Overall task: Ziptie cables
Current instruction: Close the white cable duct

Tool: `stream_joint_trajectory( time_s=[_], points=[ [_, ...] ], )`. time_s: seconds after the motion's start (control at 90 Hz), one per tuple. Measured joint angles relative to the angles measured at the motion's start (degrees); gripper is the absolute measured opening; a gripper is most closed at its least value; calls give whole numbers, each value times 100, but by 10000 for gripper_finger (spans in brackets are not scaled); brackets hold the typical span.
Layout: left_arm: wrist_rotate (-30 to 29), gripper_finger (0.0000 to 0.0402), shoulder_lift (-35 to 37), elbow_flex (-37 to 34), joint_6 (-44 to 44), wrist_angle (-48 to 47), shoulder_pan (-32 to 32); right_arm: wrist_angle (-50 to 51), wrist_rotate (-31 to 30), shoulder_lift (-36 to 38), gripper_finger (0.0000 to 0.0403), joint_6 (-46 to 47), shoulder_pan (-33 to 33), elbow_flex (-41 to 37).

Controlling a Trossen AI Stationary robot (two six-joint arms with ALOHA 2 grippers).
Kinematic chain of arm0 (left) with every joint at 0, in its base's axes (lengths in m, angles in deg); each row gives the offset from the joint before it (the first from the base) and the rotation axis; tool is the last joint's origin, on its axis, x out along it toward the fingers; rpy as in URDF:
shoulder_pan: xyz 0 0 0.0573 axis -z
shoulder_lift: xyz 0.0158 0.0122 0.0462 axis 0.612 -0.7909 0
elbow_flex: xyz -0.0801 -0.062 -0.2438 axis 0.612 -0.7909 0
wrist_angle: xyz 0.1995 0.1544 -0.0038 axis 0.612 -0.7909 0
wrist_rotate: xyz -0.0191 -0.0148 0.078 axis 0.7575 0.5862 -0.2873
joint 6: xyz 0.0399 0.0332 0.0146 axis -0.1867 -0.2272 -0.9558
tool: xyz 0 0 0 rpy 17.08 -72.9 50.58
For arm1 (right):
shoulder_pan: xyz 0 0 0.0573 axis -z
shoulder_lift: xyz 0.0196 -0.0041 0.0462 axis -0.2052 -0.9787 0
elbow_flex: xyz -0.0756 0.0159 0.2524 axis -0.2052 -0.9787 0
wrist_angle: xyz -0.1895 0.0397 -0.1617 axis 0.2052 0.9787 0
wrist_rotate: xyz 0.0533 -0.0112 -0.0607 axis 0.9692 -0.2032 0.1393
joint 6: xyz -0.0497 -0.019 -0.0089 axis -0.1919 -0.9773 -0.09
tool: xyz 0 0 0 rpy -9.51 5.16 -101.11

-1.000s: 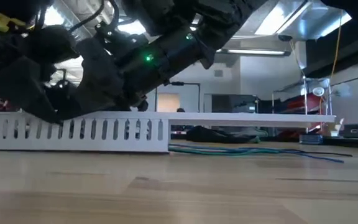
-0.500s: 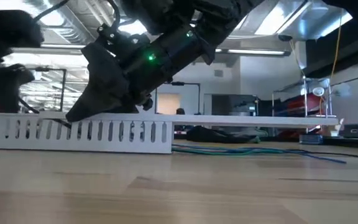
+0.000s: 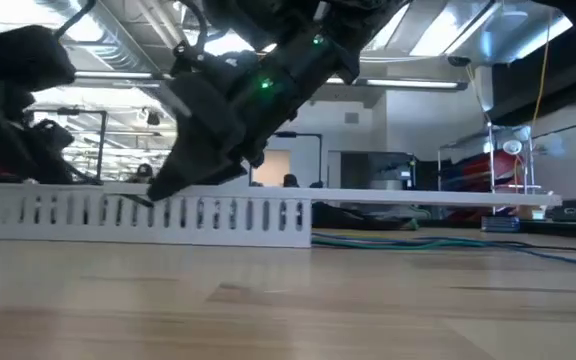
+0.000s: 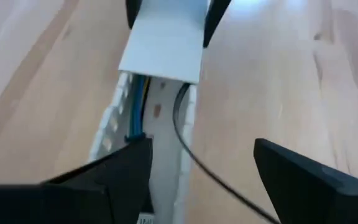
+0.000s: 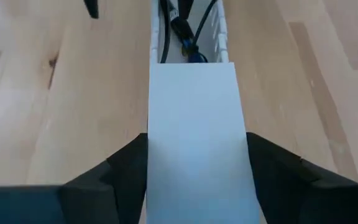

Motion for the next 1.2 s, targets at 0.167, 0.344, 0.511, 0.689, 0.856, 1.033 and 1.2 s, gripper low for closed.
stream_joint_trajectory(
  time_s=[0.167,0.344,0.511,0.689,0.856,1.033,1.2],
  points=[
    [-3,265,-296,123,-243,204,-296,-7,252,13,218,-39,-6,-68],
    [-16,265,-230,708,-683,-752,-475,-38,239,39,218,-35,-13,-79],
    [-16,265,-230,578,-1025,-885,-565,-173,236,37,218,-43,-17,-85],
    [208,265,-231,101,-1026,7,-703,-352,265,28,218,-66,-20,-87],
    [385,265,-339,-366,-850,785,-762,-362,250,28,218,-79,-23,-87],
    [383,255,-535,-799,-864,1890,-756,-404,224,24,218,-77,-26,-87],
    [353,236,-701,-819,-962,2055,-756,-530,209,18,218,-77,-26,-96]
  ],
)
